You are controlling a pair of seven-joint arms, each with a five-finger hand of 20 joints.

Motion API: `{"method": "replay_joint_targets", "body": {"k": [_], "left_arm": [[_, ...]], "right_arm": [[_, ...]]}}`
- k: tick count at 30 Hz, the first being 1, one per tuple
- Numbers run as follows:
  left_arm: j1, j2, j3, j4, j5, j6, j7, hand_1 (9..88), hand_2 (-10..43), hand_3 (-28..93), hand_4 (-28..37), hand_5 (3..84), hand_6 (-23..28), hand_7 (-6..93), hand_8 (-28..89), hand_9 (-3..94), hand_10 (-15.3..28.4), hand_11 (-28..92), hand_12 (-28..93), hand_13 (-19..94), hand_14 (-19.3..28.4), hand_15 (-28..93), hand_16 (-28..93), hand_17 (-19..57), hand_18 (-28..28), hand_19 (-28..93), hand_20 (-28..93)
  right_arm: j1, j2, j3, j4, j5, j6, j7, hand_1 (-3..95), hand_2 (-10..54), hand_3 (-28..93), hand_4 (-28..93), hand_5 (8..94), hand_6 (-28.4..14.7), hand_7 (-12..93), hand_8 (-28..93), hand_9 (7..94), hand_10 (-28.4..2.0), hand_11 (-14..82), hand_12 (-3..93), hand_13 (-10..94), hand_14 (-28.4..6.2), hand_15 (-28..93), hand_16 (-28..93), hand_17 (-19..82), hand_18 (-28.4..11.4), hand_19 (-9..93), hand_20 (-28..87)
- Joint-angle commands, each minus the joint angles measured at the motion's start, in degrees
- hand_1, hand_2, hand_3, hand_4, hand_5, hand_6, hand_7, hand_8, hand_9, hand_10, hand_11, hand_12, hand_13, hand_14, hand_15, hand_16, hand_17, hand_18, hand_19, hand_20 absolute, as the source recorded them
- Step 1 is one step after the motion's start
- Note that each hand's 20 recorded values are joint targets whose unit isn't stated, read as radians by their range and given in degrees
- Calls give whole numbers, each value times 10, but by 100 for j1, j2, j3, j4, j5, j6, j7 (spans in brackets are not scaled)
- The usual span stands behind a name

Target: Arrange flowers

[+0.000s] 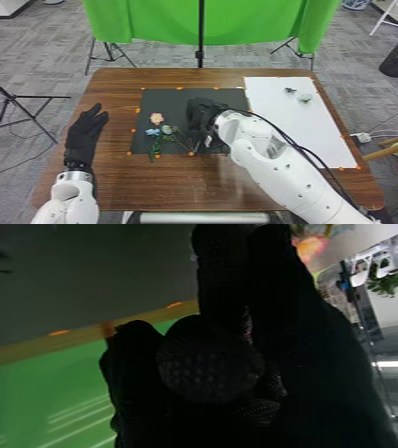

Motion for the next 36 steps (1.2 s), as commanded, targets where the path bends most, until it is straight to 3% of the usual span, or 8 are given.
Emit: {"method": "replay_joint_targets", "body": {"k": [1, 14, 17, 19, 22, 25, 32, 36], "left_arm": [[35, -26, 15, 46, -5, -79, -54, 222, -27, 656, -228, 431, 41, 92, -49, 428, 136, 142, 117, 308, 152, 79, 18, 38, 102, 13, 152], [33, -27, 24, 52, -14, -118, -1, 202, -29, 658, -239, 428, 39, 91, -49, 428, 136, 141, 117, 307, 153, 78, 18, 38, 103, 12, 152], [25, -34, 21, 56, -1, -123, 1, 200, -29, 660, -242, 428, 39, 91, -49, 427, 136, 140, 117, 307, 153, 78, 18, 38, 103, 11, 152], [26, -37, 16, 53, -2, -113, 1, 200, -30, 662, -242, 427, 39, 91, -49, 428, 136, 140, 117, 307, 153, 78, 17, 38, 103, 12, 152], [35, -47, 8, 40, -1, -100, 6, 201, -30, 661, -242, 427, 39, 91, -49, 428, 136, 140, 117, 307, 153, 78, 18, 38, 103, 12, 153], [37, -40, 2, 32, 3, -86, 14, 201, -30, 661, -242, 426, 39, 90, -49, 428, 136, 139, 117, 307, 154, 78, 18, 38, 103, 11, 152], [53, -33, -8, 22, -3, -73, 24, 203, -31, 661, -241, 427, 39, 91, -48, 428, 136, 139, 117, 308, 153, 78, 18, 38, 103, 11, 152], [64, -42, -8, 15, -4, -81, 40, 203, -31, 661, -239, 428, 38, 91, -49, 428, 136, 139, 118, 307, 153, 78, 18, 37, 104, 12, 153]], "right_arm": [[-43, -3, 56, -9, -86, -11, -70, 645, -95, 410, -112, 766, -4, 183, 106, 924, -83, 139, 339, 937, 0, 598, 288, 682, -87, 932, 518], [0, 60, 95, -53, -57, -25, -80, 652, -95, 282, -37, 757, -6, 171, 103, 908, -92, 193, 298, 937, -3, 594, 296, 678, -90, 932, 525], [53, 83, 144, -73, -44, 20, -97, 809, -95, -215, 322, 755, -4, 171, 100, 904, -93, 215, 276, 937, -3, 594, 296, 679, -90, 932, 524], [89, 128, 203, -129, -43, 73, -115, 811, -95, -247, 354, 749, -4, 169, 98, 903, -94, 220, 269, 937, -3, 595, 296, 680, -91, 932, 525], [165, 260, 388, -316, 45, 104, -120, 771, -95, -190, 327, 740, -2, 174, 83, 897, -98, 244, 231, 937, -3, 594, 297, 680, -91, 932, 528], [275, 480, 728, -583, 415, 85, 3, 533, -95, 444, -138, 730, 1, 179, 55, 892, -99, 252, 220, 937, -3, 589, 302, 677, -92, 932, 528], [640, 1046, 1411, -363, -100, 1026, 298, 457, -95, 542, -179, 726, 3, 182, 4, 881, -106, 245, 220, 936, -12, 565, 319, 657, -101, 932, 530], [925, 1156, 1729, 249, -1320, -70, 389, 455, -95, 540, -167, 712, 9, 180, 15, 855, -123, 223, 217, 912, -28, 547, 336, 620, -118, 931, 532]]}}
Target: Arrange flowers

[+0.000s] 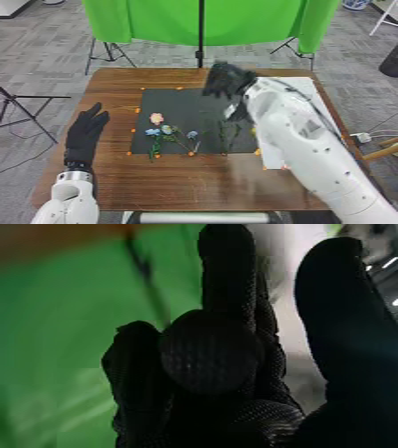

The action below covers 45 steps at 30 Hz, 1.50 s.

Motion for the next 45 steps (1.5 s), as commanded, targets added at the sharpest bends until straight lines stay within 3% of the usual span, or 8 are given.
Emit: {"method": "replay_joint_targets", "body": {"k": [1, 10, 17, 24, 31, 33, 36, 45], "left_arm": [[78, -36, -11, -2, 5, -22, 13, 203, -31, 661, -239, 428, 38, 91, -49, 428, 136, 139, 118, 307, 153, 78, 18, 37, 103, 12, 153], [71, -43, -24, -12, 27, -21, -20, 213, -31, 658, -234, 428, 40, 89, -49, 428, 136, 139, 118, 308, 153, 78, 18, 37, 103, 11, 153], [82, -57, -14, -13, 31, -28, -55, 217, -30, 655, -232, 429, 40, 91, -48, 429, 136, 139, 117, 307, 152, 78, 17, 37, 102, 11, 153], [67, -66, 0, 2, 30, -36, -66, 217, -30, 656, -231, 429, 39, 91, -49, 429, 137, 139, 118, 307, 152, 78, 18, 38, 102, 10, 153], [82, -56, -7, -10, 27, -34, -87, 219, -28, 654, -229, 429, 39, 91, -49, 429, 136, 139, 118, 307, 152, 78, 18, 38, 102, 10, 154], [84, -66, -11, -12, 27, -43, -79, 220, -28, 653, -229, 429, 39, 90, -49, 429, 136, 139, 117, 307, 152, 78, 18, 37, 102, 10, 154], [78, -60, -9, -4, 24, -44, -102, 220, -28, 654, -228, 429, 39, 91, -49, 429, 136, 139, 117, 307, 153, 78, 18, 37, 102, 10, 154], [116, -22, -28, -25, 25, -35, -121, 221, -29, 655, -227, 430, 39, 91, -49, 430, 137, 140, 118, 307, 152, 78, 18, 37, 102, 10, 153]], "right_arm": [[696, 537, 765, 1040, -2106, -983, 261, 447, -95, 552, -165, 701, 12, 177, -14, 834, -126, 213, 217, 897, -36, 547, 341, 604, -125, 931, 533], [737, 212, 1575, 2074, -2883, -2552, 328, 383, -95, 571, -152, 570, 2, 136, -73, 691, -156, 158, 214, 803, -72, 552, 326, 544, -149, 931, 505], [581, -177, 1933, 2779, -3195, -2382, 333, 315, -95, 520, -157, 568, 6, 112, -72, 751, -160, 154, 205, 853, -61, 555, 316, 577, -136, 932, 489], [246, -410, 2282, 3076, -3654, -2061, 144, 342, -95, 539, -156, 579, 12, 121, -75, 766, -152, 153, 196, 882, -46, 540, 317, 597, -126, 932, 487], [-317, -406, 2342, 3093, -3723, -844, -104, 491, -95, 549, -182, 625, 32, 173, -69, 806, -113, 163, 202, 917, -21, 526, 326, 619, -113, 932, 485], [-412, -361, 2285, 3101, -3651, -487, -31, 595, -95, 440, -150, 688, 28, 185, 16, 855, -96, 113, 267, 929, -17, 525, 332, 632, -108, 932, 489], [-490, -233, 2212, 2959, -3390, -358, 123, 687, -95, 399, -135, 794, 17, 205, 72, 924, -80, 69, 329, 937, -9, 557, 313, 654, -100, 932, 493], [-662, 694, 1391, 1094, -1790, 61, 299, 713, -95, 404, -136, 810, -3, 201, 87, 936, -80, 78, 340, 937, -5, 571, 300, 663, -91, 932, 488]]}}
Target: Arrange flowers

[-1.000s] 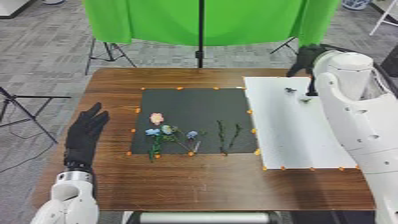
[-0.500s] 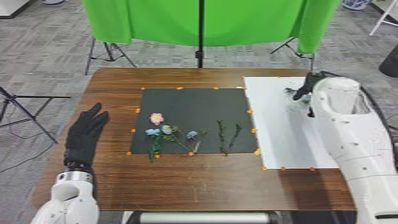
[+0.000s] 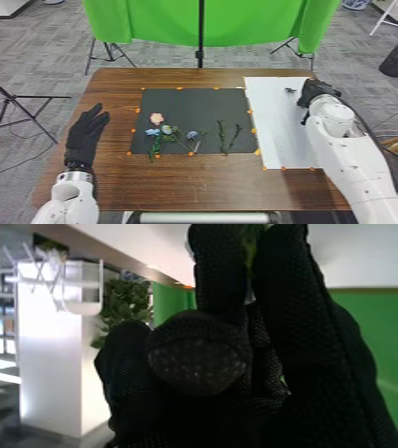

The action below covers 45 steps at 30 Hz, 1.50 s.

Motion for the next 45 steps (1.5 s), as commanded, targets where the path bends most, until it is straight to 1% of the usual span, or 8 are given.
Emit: {"method": "replay_joint_targets", "body": {"k": [1, 7, 15, 18, 23, 36, 42, 45], "left_arm": [[102, -8, -24, -15, 28, -39, -68, 222, -29, 655, -228, 430, 39, 91, -49, 430, 137, 140, 118, 307, 152, 78, 18, 37, 102, 11, 154], [45, -3, 18, 6, 43, -89, -68, 222, -28, 655, -228, 429, 39, 91, -50, 429, 137, 140, 117, 307, 152, 78, 17, 37, 102, 10, 153], [49, -19, 0, 7, 26, -72, -41, 221, -29, 656, -228, 429, 39, 91, -49, 429, 137, 140, 117, 307, 152, 78, 18, 37, 102, 11, 153], [28, -26, 10, 21, 29, -104, -39, 220, -29, 656, -227, 429, 39, 90, -49, 429, 136, 140, 117, 307, 152, 78, 17, 37, 102, 11, 153], [45, -27, 6, 23, 24, -95, -29, 220, -31, 657, -227, 429, 39, 91, -49, 429, 137, 139, 117, 307, 152, 78, 17, 37, 102, 10, 153], [67, -42, 7, 16, 24, -138, -9, 220, -32, 657, -227, 428, 39, 89, -49, 429, 136, 139, 117, 307, 153, 78, 18, 37, 102, 10, 153], [70, -39, 4, 17, 22, -138, 4, 220, -35, 659, -225, 426, 38, 90, -48, 428, 135, 137, 117, 307, 153, 78, 18, 36, 102, 10, 153], [49, -40, 5, 26, 27, -136, 1, 222, -37, 659, -224, 426, 38, 89, -49, 428, 136, 138, 118, 307, 152, 78, 18, 36, 102, 10, 153]], "right_arm": [[-100, 813, -752, -1610, 1035, 135, -182, 712, -95, 405, -135, 811, -3, 201, 88, 936, -81, 77, 341, 937, -4, 571, 300, 664, -91, 932, 488], [228, 955, -1624, -2148, 1473, -170, -509, 706, -95, 411, -131, 810, -1, 200, 91, 937, -80, 76, 343, 937, -3, 572, 299, 665, -91, 932, 486], [477, 764, -2280, -2116, 1671, -583, -748, 691, -95, 416, -125, 807, 2, 203, 94, 934, -79, 74, 349, 937, -1, 570, 301, 665, -89, 932, 487], [488, 722, -2331, -2096, 1639, -685, -765, 682, -95, 422, -124, 802, 4, 205, 95, 932, -79, 74, 349, 937, -1, 567, 303, 665, -88, 932, 486], [509, 649, -2340, -2034, 1689, -899, -835, 644, -95, 429, -124, 787, 4, 200, 93, 916, -82, 95, 338, 937, -2, 554, 321, 660, -90, 932, 489], [343, 543, -2467, -2035, 1442, -962, -1017, 620, -95, 411, -116, 781, 4, 199, 91, 895, -92, 122, 314, 937, -6, 549, 327, 656, -95, 932, 498], [261, 526, -2410, -1985, 1115, -1012, -1140, 601, -95, 377, -95, 739, 1, 193, 81, 853, -100, 156, 275, 937, -7, 534, 352, 647, -97, 932, 506], [215, 507, -2340, -1977, 1118, -1072, -1138, 536, -95, 482, -147, 720, 0, 186, 67, 836, -103, 179, 242, 933, -8, 537, 352, 643, -99, 932, 509]]}}
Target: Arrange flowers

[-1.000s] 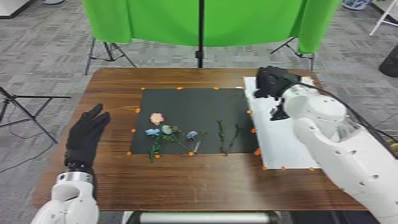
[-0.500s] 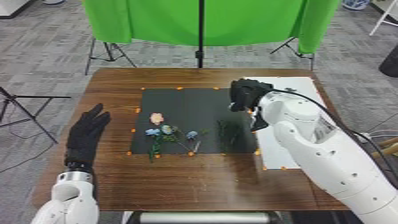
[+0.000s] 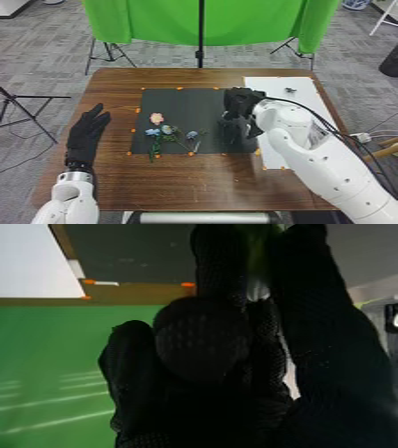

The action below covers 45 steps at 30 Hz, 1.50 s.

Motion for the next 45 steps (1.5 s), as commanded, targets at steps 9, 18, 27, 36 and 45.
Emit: {"method": "replay_joint_targets", "body": {"k": [9, 18, 27, 36, 45], "left_arm": [[21, -40, 3, 37, 54, -82, -13, 226, -53, 661, -214, 420, 35, 90, -49, 426, 135, 136, 118, 306, 153, 78, 18, 36, 103, 9, 152], [29, -37, 0, 29, 59, -74, -24, 230, -57, 658, -210, 417, 35, 89, -48, 426, 135, 135, 119, 305, 153, 77, 18, 36, 103, 9, 153], [64, -34, 0, 5, 49, -81, -9, 231, -53, 653, -208, 416, 35, 88, -47, 426, 135, 135, 119, 306, 153, 78, 18, 35, 103, 9, 153], [-7, 1, 37, 46, 59, -109, -51, 232, -50, 649, -207, 417, 36, 88, -47, 426, 135, 136, 119, 306, 152, 78, 18, 35, 103, 9, 153], [-52, -26, 66, 69, 58, -131, -59, 232, -49, 649, -207, 420, 35, 91, -48, 427, 135, 136, 118, 306, 152, 78, 18, 35, 103, 9, 153]], "right_arm": [[-157, -4, 180, -55, -267, -238, -151, 411, -95, 571, -187, 676, -3, 166, -91, 808, -114, 191, 198, 926, -11, 539, 350, 635, -102, 932, 511], [-180, 43, 410, -299, -32, -334, -21, 358, -95, 537, -186, 657, -10, 144, -86, 808, -127, 185, 197, 920, -15, 539, 348, 628, -108, 932, 512], [64, -41, 760, -165, 61, 329, 285, 248, -95, 503, -148, 648, -13, 115, -77, 836, -138, 183, 199, 928, -23, 526, 344, 635, -117, 932, 502], [845, -492, 1340, 1746, -1616, 324, 749, 271, -95, 531, -125, 644, -15, 113, -75, 830, -147, 175, 199, 919, -33, 521, 354, 620, -123, 932, 506], [830, -1270, 2307, 3033, -2611, -138, 630, 306, -95, 532, -134, 632, -8, 116, -74, 823, -143, 176, 199, 914, -33, 524, 351, 617, -124, 932, 506]]}}
